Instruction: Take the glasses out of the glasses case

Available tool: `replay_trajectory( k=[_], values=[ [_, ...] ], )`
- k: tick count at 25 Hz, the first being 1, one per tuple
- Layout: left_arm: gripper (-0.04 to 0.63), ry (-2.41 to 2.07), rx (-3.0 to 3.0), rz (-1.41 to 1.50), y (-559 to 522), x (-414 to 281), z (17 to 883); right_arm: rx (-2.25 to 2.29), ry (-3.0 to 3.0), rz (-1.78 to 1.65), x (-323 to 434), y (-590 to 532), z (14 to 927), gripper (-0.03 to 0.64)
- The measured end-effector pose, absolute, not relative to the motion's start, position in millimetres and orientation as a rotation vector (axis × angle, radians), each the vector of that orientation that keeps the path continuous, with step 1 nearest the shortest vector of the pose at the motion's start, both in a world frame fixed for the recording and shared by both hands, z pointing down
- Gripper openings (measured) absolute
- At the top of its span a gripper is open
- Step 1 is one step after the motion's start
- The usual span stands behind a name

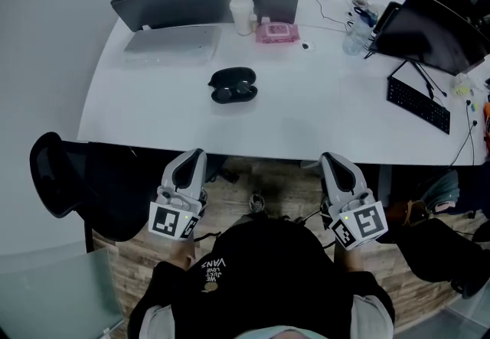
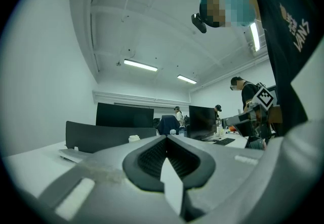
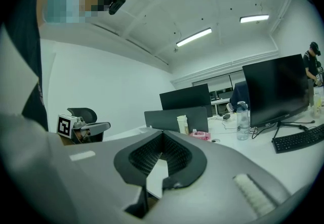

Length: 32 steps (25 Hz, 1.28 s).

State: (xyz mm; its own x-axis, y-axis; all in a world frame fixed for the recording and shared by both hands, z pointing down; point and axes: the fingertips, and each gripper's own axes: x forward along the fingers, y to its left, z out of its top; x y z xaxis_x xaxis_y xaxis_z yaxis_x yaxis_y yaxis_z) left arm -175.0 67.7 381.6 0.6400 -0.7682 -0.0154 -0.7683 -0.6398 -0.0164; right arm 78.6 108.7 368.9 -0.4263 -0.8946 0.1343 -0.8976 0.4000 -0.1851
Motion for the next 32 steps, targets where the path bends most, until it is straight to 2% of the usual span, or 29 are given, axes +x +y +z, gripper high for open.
replay_trajectory(
  k=[17,32],
  values=[
    [0.002,1.292,-2.854,0.022,32,-193,389,1.738,-2.580,0.358,67,81,368,0.000],
    [0.002,1.327,-2.836,0.007,5,-171,383,1.686,-2.611,0.392,87,50,365,-0.001]
  ],
)
